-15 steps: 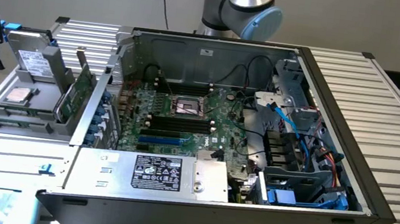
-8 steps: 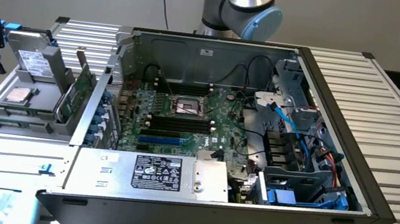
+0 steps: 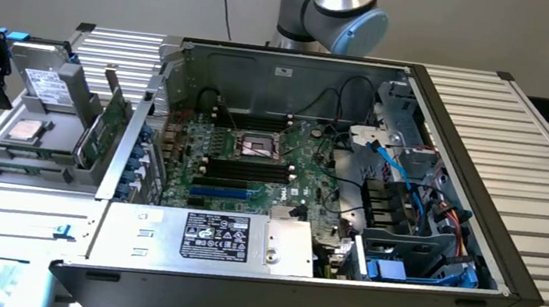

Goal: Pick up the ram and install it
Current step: 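Pick up the ram and move it above insertion slot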

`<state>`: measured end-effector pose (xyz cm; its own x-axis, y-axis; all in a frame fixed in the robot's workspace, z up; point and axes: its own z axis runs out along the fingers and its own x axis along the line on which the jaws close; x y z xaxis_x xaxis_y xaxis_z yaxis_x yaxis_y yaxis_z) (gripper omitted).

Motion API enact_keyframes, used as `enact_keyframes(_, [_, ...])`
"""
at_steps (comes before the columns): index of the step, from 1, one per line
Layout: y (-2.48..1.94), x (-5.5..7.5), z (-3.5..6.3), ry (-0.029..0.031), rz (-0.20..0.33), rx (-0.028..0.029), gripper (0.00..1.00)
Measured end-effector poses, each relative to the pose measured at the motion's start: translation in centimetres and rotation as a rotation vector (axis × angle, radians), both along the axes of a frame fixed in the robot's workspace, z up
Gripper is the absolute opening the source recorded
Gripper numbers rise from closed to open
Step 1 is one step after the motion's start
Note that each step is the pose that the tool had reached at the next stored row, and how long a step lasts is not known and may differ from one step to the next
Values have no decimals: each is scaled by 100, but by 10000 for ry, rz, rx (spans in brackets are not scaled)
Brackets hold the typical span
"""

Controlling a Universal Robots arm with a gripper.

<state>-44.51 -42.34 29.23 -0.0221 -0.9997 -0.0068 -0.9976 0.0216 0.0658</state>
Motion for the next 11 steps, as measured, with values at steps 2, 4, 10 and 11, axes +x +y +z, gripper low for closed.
enact_keyframes(2, [-18, 33, -37, 3, -1, -1, 49])
enact_keyframes(4, [-27, 57, -73, 6, 2, 0, 49])
enact_keyframes(10, [-65, 65, -181, 11, 6, -1, 49])
enact_keyframes(11, [-81, 76, -201, 13, 7, 0, 49])
